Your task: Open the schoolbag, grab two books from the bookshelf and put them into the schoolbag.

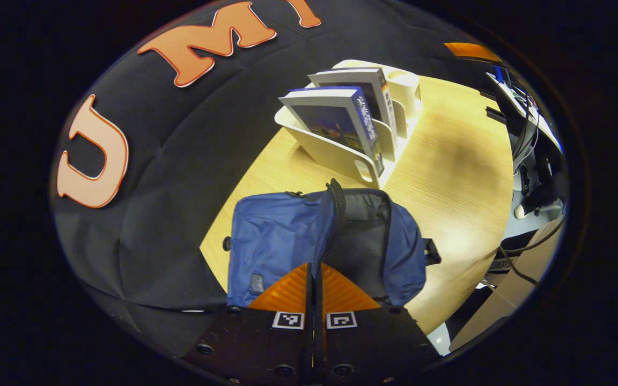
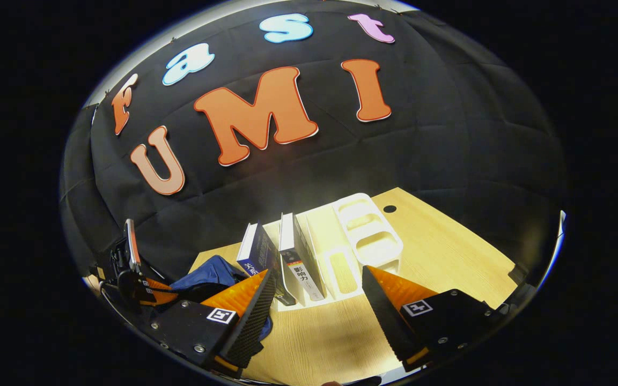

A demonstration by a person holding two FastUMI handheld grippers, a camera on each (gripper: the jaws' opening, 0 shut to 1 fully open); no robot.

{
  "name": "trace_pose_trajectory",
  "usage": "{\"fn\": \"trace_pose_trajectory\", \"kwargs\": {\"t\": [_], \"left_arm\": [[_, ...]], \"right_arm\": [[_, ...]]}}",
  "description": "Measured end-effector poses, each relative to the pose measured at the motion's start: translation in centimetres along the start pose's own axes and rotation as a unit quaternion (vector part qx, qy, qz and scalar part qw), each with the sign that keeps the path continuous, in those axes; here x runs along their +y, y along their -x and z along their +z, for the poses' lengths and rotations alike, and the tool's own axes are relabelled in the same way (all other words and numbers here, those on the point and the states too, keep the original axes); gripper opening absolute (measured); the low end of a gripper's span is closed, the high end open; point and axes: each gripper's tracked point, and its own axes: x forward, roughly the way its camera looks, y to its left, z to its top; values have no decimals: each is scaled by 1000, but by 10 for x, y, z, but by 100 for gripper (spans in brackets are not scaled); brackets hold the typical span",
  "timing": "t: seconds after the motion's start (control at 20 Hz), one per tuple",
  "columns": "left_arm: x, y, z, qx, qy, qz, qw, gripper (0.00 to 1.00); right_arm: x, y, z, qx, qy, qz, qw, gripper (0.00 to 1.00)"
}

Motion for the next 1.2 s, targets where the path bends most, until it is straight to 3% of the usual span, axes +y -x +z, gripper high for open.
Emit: {"fn": "trace_pose_trajectory", "kwargs": {"t": [0.35,0.6,0.8,0.85,1.05,1.2], "left_arm": [[81,-1,15,-38,-8,52,998,1],[123,-10,8,-45,10,67,997,1],[131,-21,-2,-48,36,58,997,1],[131,-24,-2,-54,39,57,996,1],[130,-30,-11,-61,59,48,995,1],[132,-35,-19,-61,65,40,995,1]], "right_arm": [[33,7,24,-22,17,-4,1000,97],[62,1,44,-22,48,3,999,97],[91,-17,68,-13,95,13,995,100],[99,-23,76,-12,105,18,994,96],[137,-59,93,9,151,37,988,97],[172,-94,79,76,121,85,986,97]]}}
